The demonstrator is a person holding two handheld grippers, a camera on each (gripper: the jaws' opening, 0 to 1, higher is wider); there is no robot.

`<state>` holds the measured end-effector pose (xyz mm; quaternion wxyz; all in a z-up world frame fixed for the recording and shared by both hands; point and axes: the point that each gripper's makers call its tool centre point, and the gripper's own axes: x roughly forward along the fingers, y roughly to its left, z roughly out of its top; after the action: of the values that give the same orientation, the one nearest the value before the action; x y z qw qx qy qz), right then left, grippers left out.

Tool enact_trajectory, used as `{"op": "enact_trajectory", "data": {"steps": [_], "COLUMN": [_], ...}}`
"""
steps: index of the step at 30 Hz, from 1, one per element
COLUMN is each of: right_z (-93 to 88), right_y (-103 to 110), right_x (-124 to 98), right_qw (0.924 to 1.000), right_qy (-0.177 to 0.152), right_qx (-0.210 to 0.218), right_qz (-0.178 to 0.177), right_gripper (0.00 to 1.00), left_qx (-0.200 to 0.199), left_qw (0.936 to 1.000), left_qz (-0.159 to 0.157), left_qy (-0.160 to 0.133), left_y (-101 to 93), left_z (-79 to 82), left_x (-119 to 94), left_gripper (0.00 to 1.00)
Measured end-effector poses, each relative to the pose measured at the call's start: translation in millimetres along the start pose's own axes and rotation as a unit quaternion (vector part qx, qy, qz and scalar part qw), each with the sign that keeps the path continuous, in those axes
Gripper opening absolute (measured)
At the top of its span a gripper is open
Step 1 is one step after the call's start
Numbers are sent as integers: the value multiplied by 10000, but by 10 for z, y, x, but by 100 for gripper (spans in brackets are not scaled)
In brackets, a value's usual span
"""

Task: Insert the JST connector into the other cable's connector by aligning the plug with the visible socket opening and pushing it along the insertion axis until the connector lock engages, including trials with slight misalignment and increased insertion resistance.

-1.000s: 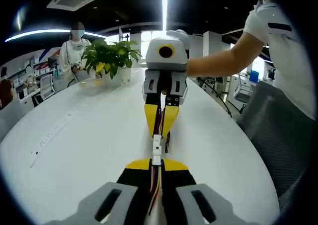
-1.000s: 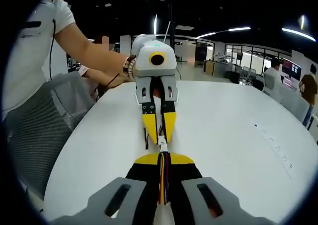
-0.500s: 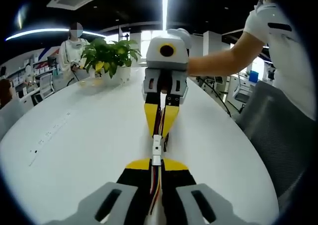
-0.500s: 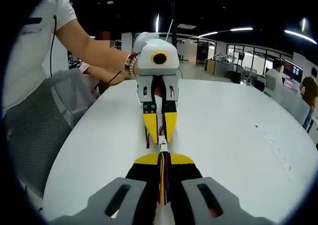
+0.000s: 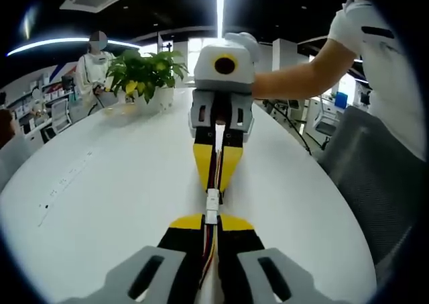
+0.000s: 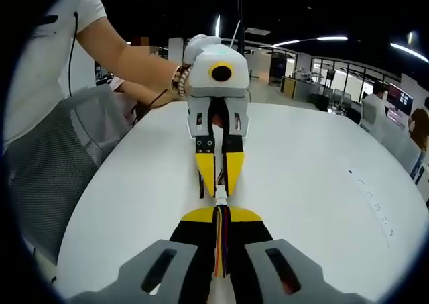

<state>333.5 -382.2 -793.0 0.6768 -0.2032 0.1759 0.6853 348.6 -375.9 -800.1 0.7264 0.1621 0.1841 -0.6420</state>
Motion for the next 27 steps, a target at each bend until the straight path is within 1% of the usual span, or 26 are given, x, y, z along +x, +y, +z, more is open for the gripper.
{"op": "enact_trajectory", "data": {"steps": [2,5,7,11,17,18,20,24,27], "right_z": [9,-3,-13,-11,-2,-6,-17,-15,-27], "right_y": [4,-1,3,-4,-28,-35,-29,-25,-40], "right_x": [1,23,34,19,13,12,15,15,36], "right_qw": [10000,10000,10000,10000,10000,10000,10000,9999,9999], "right_qy": [-23,47,67,-14,-36,-45,-38,-81,-52], "right_qx": [3,-41,-29,23,25,45,60,91,91], "right_qz": [4,4,22,2,-34,-39,-13,-8,-26], "right_gripper": [0,0,0,0,0,0,0,0,0], "left_qx": [-3,39,3,-13,-53,1,-7,-125,-91], "left_qw": [10000,10000,10000,10000,10000,10000,10000,9999,9999], "left_qz": [-8,-7,-43,-17,20,32,13,4,22], "left_qy": [-41,56,9,-30,-74,-52,-31,-81,-38], "left_y": [3,-23,-35,-13,7,11,2,1,-31], "left_z": [18,9,31,28,43,40,32,29,40], "left_x": [-5,29,32,3,-2,2,13,9,43], "left_gripper": [0,0,0,0,0,0,0,0,0]}}
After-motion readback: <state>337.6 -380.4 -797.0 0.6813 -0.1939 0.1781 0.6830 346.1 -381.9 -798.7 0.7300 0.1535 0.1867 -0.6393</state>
